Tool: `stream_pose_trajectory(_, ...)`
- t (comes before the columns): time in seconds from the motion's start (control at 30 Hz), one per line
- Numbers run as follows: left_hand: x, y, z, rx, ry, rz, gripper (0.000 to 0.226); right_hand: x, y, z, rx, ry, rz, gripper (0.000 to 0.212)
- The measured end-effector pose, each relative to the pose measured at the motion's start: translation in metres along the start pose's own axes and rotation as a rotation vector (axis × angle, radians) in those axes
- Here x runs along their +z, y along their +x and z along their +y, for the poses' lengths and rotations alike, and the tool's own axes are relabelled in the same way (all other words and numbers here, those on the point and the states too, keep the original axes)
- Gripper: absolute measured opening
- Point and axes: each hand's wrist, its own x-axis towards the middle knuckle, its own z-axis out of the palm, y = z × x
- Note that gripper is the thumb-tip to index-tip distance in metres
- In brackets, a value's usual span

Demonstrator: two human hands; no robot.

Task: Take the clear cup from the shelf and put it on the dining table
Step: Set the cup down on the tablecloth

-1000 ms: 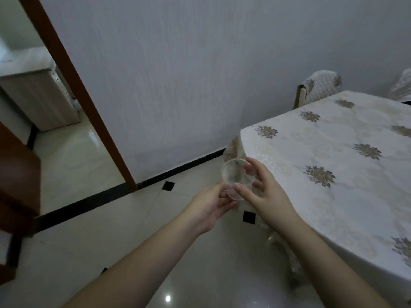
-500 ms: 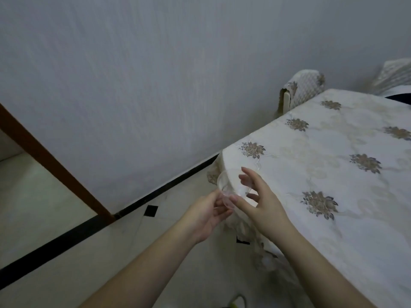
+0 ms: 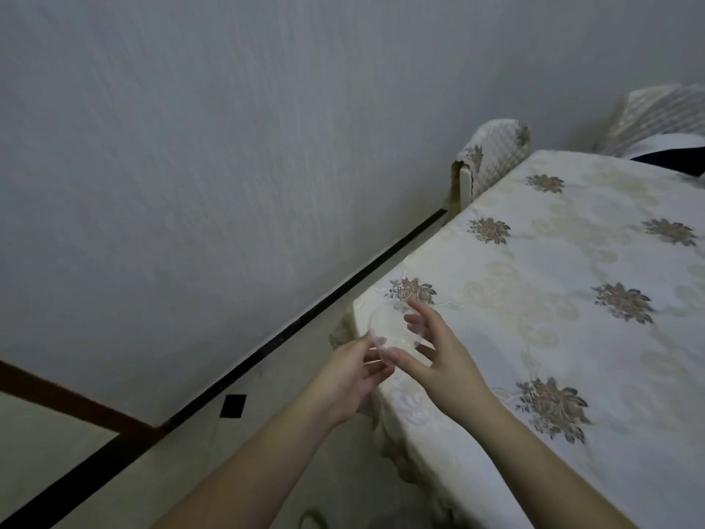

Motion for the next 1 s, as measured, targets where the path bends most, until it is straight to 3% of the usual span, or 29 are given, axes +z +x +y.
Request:
stream_pose_trajectory(0.23, -0.013, 0.081, 0.037, -0.056, 0.043, -0.080, 0.029, 0.022, 0.063, 0.018, 0.065, -0.003, 0.128, 0.069)
stream_pose_trajectory(0.4, -0.029, 0.138, 0.078, -0.148, 0.095, -0.220, 0.015, 0.048, 0.117, 0.021, 0.111, -0.024, 0.241, 0.069)
stream_pose_trajectory(0.6, -0.032, 0.196, 0.119, -0.220, 0.205, -0.323, 0.018, 0.060, 0.159, 0.013, 0.181, -0.050, 0.367, 0.070)
stream_pose_trajectory(0.73, -0.014, 0.220, 0.126, -0.252, 0.272, -0.399, 0.026, 0.054, 0.171, 0.020, 0.219, -0.051, 0.460, 0.070)
stream_pose_trajectory(1.0, 0.030, 0.257, 0.113, -0.350, 0.372, -0.430, 0.022, 0.026, 0.179, 0.055, 0.310, -0.094, 0.557, 0.071)
